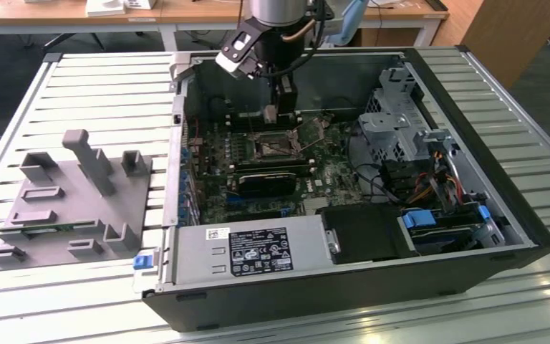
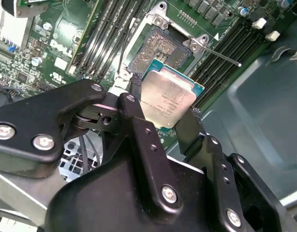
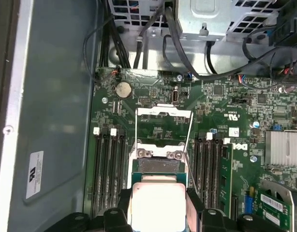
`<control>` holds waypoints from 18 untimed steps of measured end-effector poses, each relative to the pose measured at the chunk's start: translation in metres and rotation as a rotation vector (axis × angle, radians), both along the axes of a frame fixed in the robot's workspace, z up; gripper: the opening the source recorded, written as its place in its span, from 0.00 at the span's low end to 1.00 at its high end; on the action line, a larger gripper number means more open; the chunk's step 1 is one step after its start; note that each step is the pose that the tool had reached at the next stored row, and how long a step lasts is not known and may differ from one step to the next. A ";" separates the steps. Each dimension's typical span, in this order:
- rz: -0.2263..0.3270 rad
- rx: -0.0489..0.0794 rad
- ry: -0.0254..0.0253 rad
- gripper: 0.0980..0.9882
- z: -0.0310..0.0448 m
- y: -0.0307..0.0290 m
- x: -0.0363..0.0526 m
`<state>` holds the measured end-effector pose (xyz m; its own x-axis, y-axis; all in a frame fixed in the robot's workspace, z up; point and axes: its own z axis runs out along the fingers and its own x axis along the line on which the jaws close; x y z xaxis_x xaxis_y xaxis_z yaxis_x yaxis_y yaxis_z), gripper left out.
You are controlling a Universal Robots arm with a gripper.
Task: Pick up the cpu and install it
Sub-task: 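Place the cpu into insertion slot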
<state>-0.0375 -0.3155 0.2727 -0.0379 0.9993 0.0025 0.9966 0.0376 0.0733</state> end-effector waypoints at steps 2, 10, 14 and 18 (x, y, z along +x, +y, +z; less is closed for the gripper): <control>-0.002 0.000 -0.0001 0.48 -0.0037 -0.0001 0.0000; -0.003 0.000 0.0001 0.48 -0.0124 -0.0026 -0.0001; -0.003 0.000 -0.0003 0.48 -0.0134 -0.0025 0.0000; -0.003 0.000 0.0000 0.48 -0.0146 -0.0026 0.0000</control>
<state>-0.0375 -0.3181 0.2580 -0.0351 0.9994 0.0026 0.9967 0.0348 0.0733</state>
